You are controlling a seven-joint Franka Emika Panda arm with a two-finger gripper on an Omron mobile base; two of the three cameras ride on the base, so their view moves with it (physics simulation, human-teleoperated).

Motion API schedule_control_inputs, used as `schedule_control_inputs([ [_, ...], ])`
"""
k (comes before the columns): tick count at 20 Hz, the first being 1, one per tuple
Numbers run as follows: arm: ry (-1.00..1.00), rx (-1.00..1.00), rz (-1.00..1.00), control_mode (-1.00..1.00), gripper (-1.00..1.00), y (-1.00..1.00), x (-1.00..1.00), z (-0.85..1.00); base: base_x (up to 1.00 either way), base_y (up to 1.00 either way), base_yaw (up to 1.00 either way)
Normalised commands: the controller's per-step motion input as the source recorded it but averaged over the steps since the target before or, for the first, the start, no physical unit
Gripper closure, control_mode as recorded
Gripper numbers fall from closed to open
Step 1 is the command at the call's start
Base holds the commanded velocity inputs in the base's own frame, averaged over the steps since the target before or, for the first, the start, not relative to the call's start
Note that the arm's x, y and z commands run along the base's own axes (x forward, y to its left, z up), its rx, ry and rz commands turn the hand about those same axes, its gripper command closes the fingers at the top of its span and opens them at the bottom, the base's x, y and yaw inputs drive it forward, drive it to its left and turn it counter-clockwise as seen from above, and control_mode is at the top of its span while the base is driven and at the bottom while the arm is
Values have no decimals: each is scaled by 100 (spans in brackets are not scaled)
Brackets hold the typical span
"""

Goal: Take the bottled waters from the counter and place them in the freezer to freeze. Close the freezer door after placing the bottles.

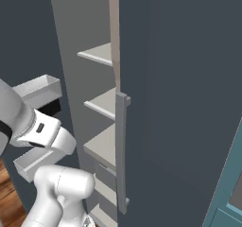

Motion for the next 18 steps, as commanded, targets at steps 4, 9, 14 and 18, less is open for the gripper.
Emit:
schedule_control_inputs([
  [4,0,0,0,-100,-100,0,0,-4,0,0,0],
  [9,0,0,0,-100,-100,0,0,0,0,0,0],
  [14,0,0,0,100,-100,0,-1,0,-9,0,0],
  [18,0,0,0,100,-100,0,0,0,-49,0,0],
])
